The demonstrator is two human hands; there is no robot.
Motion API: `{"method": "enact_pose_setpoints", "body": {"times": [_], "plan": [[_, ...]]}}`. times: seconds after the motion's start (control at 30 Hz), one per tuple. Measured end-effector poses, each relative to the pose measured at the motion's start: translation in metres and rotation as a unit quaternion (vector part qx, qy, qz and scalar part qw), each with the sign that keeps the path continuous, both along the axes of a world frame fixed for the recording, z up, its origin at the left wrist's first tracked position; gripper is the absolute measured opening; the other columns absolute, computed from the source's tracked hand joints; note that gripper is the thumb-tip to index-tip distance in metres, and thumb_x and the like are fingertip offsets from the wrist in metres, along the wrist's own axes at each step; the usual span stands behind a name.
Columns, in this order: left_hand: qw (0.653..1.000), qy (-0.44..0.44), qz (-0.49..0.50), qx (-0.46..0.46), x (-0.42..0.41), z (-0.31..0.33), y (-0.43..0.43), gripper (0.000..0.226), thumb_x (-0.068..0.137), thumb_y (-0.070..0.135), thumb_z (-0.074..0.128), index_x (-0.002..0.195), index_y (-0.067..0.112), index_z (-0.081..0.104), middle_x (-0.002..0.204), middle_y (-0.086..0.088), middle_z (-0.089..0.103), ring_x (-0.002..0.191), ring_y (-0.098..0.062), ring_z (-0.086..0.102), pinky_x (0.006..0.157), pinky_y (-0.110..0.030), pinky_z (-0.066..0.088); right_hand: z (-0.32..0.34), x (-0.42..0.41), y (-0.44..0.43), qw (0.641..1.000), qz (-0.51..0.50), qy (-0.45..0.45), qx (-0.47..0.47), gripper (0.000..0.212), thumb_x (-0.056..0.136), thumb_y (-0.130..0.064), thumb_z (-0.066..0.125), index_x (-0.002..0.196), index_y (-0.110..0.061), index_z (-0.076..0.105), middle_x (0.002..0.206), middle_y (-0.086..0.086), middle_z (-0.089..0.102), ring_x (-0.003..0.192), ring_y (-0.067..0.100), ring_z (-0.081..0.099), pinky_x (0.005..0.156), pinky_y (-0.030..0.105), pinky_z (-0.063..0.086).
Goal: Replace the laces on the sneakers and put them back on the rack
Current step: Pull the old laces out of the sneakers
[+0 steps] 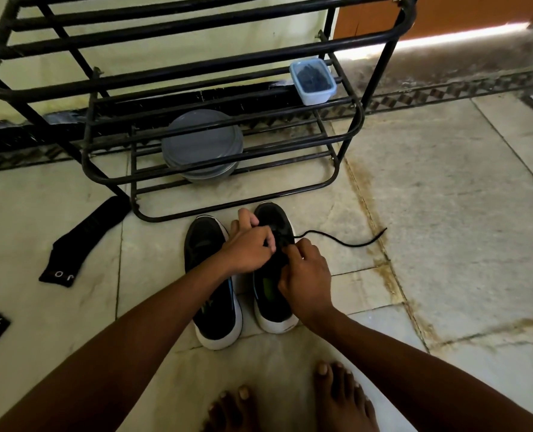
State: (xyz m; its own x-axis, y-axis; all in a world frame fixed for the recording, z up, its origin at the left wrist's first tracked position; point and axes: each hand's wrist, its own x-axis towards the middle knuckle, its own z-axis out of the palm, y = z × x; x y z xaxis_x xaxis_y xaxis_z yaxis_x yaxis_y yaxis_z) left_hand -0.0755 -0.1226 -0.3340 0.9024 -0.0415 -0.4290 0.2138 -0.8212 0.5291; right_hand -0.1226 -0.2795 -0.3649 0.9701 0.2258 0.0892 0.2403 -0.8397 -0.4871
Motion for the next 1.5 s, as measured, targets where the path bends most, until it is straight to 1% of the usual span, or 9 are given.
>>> {"method": "enact_pose_setpoints", "body": {"times": [0.27,0.43,0.57,0.73,0.83,1.0,1.17,1.3,1.5], "plan": [[0.998,0.021,-0.013,0.063,0.005,0.012,0.003,0.043,0.102,0.050,0.049,0.078,0.017,0.064,0.116,-0.003,0.029,0.115,-0.021,0.026,0.099,-0.044,0.039,-0.004,0.000,-0.010,0.996,-0.062,-0.005,-0.058,0.031,0.079,-0.028,0.047,0.099,-0.017,0.069,0.094,0.003,0.056,0.090,0.027,0.053,0.077,0.044,0.040],[0.965,-0.033,0.174,-0.195,0.009,0.024,0.016,0.043,0.078,0.015,0.083,0.048,0.014,0.052,0.057,0.005,0.050,0.060,-0.013,0.048,0.065,-0.026,0.041,-0.005,0.000,-0.015,0.997,-0.056,-0.001,-0.044,0.036,0.082,-0.031,0.042,0.101,-0.016,0.068,0.093,0.003,0.055,0.090,0.027,0.053,0.079,0.044,0.039],[0.845,-0.081,0.326,-0.417,0.014,0.048,0.031,0.017,0.086,0.002,0.071,0.069,0.000,0.072,0.071,-0.014,0.070,0.078,-0.027,0.069,0.083,-0.037,0.060,-0.004,0.000,-0.013,0.998,-0.050,-0.004,-0.038,0.041,0.083,-0.035,0.037,0.102,-0.016,0.068,0.094,0.003,0.056,0.090,0.026,0.053,0.078,0.043,0.041],[0.926,-0.250,0.195,-0.203,0.014,0.048,0.044,0.042,0.091,0.013,0.073,0.056,0.000,0.054,0.056,-0.013,0.056,0.052,-0.017,0.050,0.058,-0.019,0.045,-0.007,-0.001,-0.011,0.998,-0.053,0.002,-0.024,0.036,0.083,-0.033,0.043,0.105,-0.016,0.065,0.096,0.002,0.055,0.090,0.024,0.051,0.078,0.036,0.032],[0.931,-0.336,0.118,-0.079,0.010,0.050,0.043,0.044,0.090,0.017,0.071,0.055,0.009,0.045,0.053,-0.007,0.044,0.049,-0.015,0.042,0.054,-0.029,0.039,-0.010,0.000,-0.012,0.999,-0.048,0.015,-0.012,0.028,0.084,-0.025,0.059,0.110,-0.017,0.064,0.100,0.003,0.055,0.093,0.024,0.050,0.079,0.036,0.032],[0.941,-0.273,0.045,0.196,0.004,0.073,0.047,0.040,0.081,0.030,0.064,0.053,0.012,0.041,0.049,-0.002,0.042,0.049,-0.023,0.045,0.052,-0.029,0.036,-0.009,0.001,-0.014,0.999,-0.034,0.003,-0.008,0.025,0.082,-0.023,0.062,0.106,-0.016,0.063,0.098,0.003,0.054,0.092,0.024,0.051,0.079,0.037,0.034],[0.994,-0.046,-0.075,0.059,-0.002,0.085,0.038,0.031,0.074,0.022,0.072,0.051,0.013,0.053,0.050,0.001,0.052,0.048,-0.011,0.051,0.062,-0.040,0.056,-0.009,0.006,-0.015,0.987,-0.038,0.075,0.140,0.031,0.081,-0.045,0.060,0.103,-0.023,0.065,0.099,-0.004,0.053,0.099,0.016,0.051,0.086,0.039,0.040],[0.963,0.149,-0.223,-0.036,-0.016,0.078,0.020,0.020,0.084,0.016,0.071,0.064,0.015,0.066,0.062,0.002,0.071,0.060,-0.009,0.069,0.071,-0.038,0.061,0.000,0.022,-0.014,0.961,-0.043,0.050,0.267,0.033,0.090,-0.042,0.058,0.111,-0.017,0.063,0.109,-0.001,0.057,0.104,0.014,0.055,0.084,0.032,0.048],[0.977,0.106,-0.167,-0.074,-0.016,0.068,0.014,0.029,0.095,0.046,0.068,0.081,0.023,0.080,0.078,0.009,0.077,0.076,-0.005,0.073,0.083,-0.027,0.057,0.020,0.070,-0.021,0.939,-0.012,0.230,0.256,0.024,0.100,-0.042,0.058,0.101,-0.020,0.068,0.088,0.003,0.067,0.077,0.015,0.066,0.072,0.031,0.053]]}}
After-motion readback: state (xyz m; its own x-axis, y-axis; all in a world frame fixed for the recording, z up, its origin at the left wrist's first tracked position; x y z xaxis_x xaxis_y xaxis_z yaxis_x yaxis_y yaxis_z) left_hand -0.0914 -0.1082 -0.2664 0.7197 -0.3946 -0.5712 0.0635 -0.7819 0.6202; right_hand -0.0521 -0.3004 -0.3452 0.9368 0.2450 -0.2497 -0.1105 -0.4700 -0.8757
